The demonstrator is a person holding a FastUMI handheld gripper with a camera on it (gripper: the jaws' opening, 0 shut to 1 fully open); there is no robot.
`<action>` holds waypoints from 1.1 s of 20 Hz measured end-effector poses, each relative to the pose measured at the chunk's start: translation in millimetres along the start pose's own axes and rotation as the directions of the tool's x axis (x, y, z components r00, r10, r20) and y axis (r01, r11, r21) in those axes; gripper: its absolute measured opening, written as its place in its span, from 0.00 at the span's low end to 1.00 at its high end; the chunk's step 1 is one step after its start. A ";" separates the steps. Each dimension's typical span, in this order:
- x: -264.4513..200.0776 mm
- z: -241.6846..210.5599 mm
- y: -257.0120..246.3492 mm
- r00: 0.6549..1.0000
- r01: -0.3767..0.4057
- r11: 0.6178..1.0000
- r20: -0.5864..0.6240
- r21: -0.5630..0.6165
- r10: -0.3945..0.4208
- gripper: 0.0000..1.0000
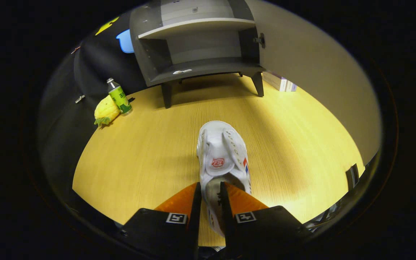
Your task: Open the shoe cabinet door, grab the shoes and put them into the shoe cabinet, then close the shoe cabinet door.
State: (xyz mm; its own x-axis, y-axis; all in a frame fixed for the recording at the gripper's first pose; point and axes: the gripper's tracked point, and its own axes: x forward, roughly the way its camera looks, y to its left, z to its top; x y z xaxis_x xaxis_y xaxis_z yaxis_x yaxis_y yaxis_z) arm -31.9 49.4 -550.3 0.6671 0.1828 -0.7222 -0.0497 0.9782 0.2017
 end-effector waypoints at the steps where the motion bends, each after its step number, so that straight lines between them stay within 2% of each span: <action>1: 8.0 2.4 1.8 1.000 -0.003 1.000 0.019 -0.004 0.003 0.31; 4: 28.7 20.0 5.8 0.992 0.017 0.998 0.125 -0.061 -0.009 0.27; 7: 44.6 30.1 8.4 0.981 0.032 0.998 0.191 -0.062 -0.020 0.26; 8: 34.9 32.6 8.4 0.982 0.032 0.998 0.189 -0.045 -0.023 0.19; 9: 46.2 35.8 9.8 0.982 0.023 0.999 0.188 -0.041 -0.015 0.11; 11: 39.4 40.4 10.6 0.982 0.013 0.999 0.186 -0.046 -0.005 0.05; 13: 26.9 52.2 12.4 0.981 -0.015 0.999 0.191 -0.035 0.022 0.05; 17: -31.2 92.0 16.9 0.970 -0.049 0.998 0.236 -0.038 0.056 0.05; 22: -119.8 185.4 33.1 0.929 -0.082 0.996 0.358 -0.043 0.092 0.05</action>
State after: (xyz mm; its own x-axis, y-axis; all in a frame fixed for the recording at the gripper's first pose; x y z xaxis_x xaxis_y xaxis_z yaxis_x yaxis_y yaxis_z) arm 24.3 41.6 -334.4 0.8812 0.2248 -0.4158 -0.1365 0.9632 0.2314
